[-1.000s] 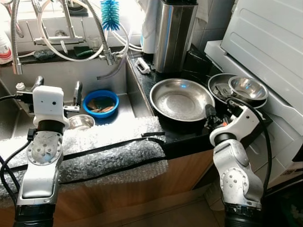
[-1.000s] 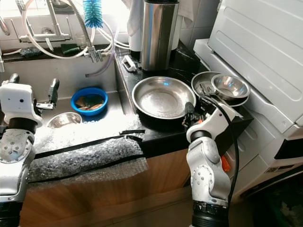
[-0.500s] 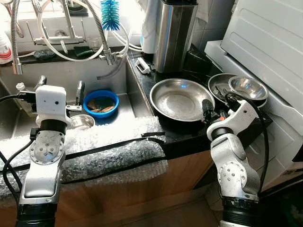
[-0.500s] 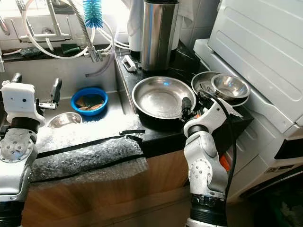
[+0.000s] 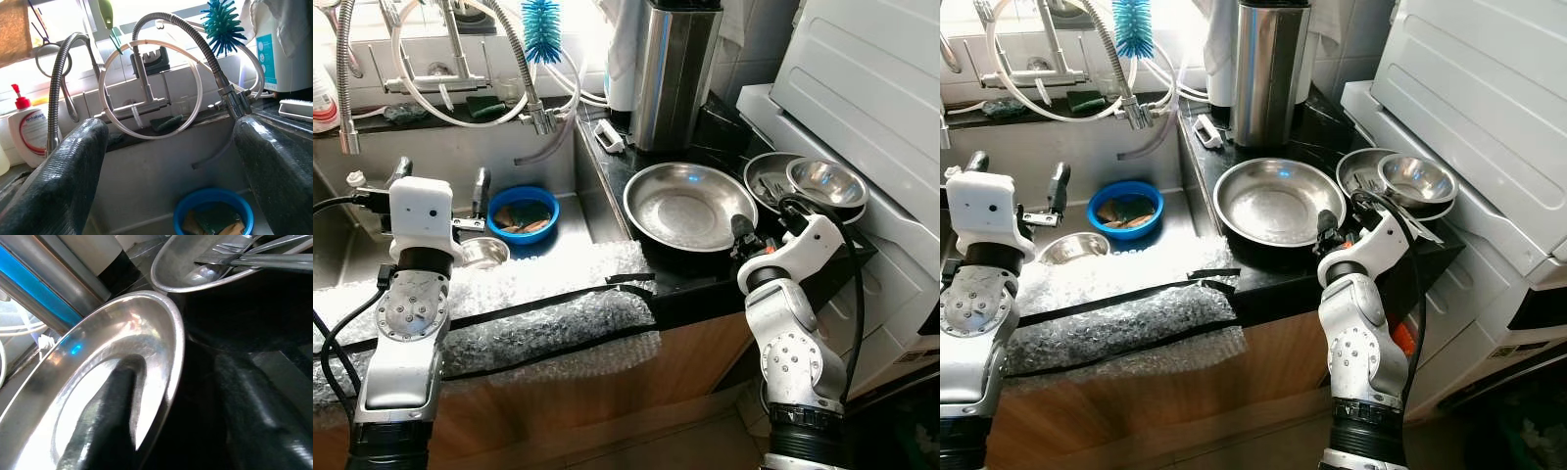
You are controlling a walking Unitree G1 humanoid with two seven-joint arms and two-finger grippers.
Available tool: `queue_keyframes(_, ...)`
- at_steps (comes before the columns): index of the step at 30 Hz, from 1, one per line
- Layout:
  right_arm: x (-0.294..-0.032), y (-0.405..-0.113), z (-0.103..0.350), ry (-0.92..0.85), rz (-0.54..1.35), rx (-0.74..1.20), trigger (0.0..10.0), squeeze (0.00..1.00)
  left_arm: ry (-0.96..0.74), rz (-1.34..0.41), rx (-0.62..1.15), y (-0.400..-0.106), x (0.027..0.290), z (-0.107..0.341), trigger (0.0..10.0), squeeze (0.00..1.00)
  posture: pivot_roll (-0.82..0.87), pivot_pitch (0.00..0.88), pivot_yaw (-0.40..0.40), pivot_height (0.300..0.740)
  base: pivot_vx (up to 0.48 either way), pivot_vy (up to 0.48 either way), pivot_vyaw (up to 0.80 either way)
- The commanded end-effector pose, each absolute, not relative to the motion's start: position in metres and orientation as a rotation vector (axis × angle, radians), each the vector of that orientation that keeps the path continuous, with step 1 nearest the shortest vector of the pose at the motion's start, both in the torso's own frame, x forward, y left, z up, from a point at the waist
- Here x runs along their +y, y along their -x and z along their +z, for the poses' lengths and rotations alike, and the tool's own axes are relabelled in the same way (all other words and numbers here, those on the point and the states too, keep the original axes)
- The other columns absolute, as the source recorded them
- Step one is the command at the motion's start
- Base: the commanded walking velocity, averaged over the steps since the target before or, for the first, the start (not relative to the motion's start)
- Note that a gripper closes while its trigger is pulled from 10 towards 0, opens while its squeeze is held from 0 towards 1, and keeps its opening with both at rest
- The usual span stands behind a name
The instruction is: Kitchen organization
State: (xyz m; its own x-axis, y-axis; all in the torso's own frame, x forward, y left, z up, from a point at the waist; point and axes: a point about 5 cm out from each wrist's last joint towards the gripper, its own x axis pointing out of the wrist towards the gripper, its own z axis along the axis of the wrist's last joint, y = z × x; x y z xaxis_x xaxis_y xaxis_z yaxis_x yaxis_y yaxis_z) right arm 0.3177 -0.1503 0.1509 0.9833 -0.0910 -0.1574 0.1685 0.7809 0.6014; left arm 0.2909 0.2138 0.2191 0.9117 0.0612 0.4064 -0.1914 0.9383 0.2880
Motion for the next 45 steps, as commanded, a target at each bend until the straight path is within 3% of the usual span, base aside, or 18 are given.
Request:
queue_keyframes(1,-0.150,-0.319,0.147,-0.672,-0.151,0.151,1.2,0.00,-0.343,0.118,-0.419,-0.293,0.210,0.221,10.0,0.00,-0.05,0.000,-0.062,0.727,0.000,0.000,0.00)
queue_keyframes(2,-0.150,-0.319,0.147,-0.674,-0.155,0.155,4.8,0.00,-0.344,0.117,-0.419,-0.293,0.210,0.221,10.0,0.00,-0.06,0.000,-0.063,0.727,0.000,0.000,0.00)
queue_keyframes(3,-0.151,-0.319,0.147,-0.675,-0.158,0.158,4.8,0.00,-0.344,0.116,-0.420,-0.293,0.210,0.221,10.0,0.00,-0.06,0.000,-0.063,0.727,0.000,0.000,0.00)
queue_keyframes(4,-0.151,-0.319,0.146,-0.677,-0.160,0.159,9.6,0.00,-0.352,0.112,-0.421,-0.293,0.209,0.222,10.0,0.00,-0.05,0.000,-0.065,0.727,0.000,0.000,0.00)
queue_keyframes(5,-0.151,-0.319,0.146,-0.680,-0.163,0.163,10.0,0.00,-0.356,0.108,-0.421,-0.293,0.208,0.222,10.0,0.00,-0.05,0.000,-0.065,0.727,0.000,0.000,0.00)
queue_keyframes(17,-0.148,-0.321,0.146,-0.782,-0.178,0.177,10.0,0.00,-0.444,0.071,-0.450,-0.291,0.200,0.227,10.0,0.00,-0.05,0.000,-0.068,0.727,0.000,0.000,0.00)
queue_keyframes(18,-0.148,-0.321,0.147,-0.786,-0.177,0.175,0.0,0.00,-0.445,0.069,-0.450,-0.291,0.199,0.227,10.0,0.00,-0.05,0.000,-0.068,0.727,0.000,0.000,0.00)
queue_keyframes(45,-0.143,-0.324,0.159,-0.880,-0.135,0.102,0.0,0.00,-0.509,0.064,-0.474,-0.292,0.194,0.230,10.0,0.00,-0.05,0.000,-0.070,0.727,0.000,0.000,0.00)
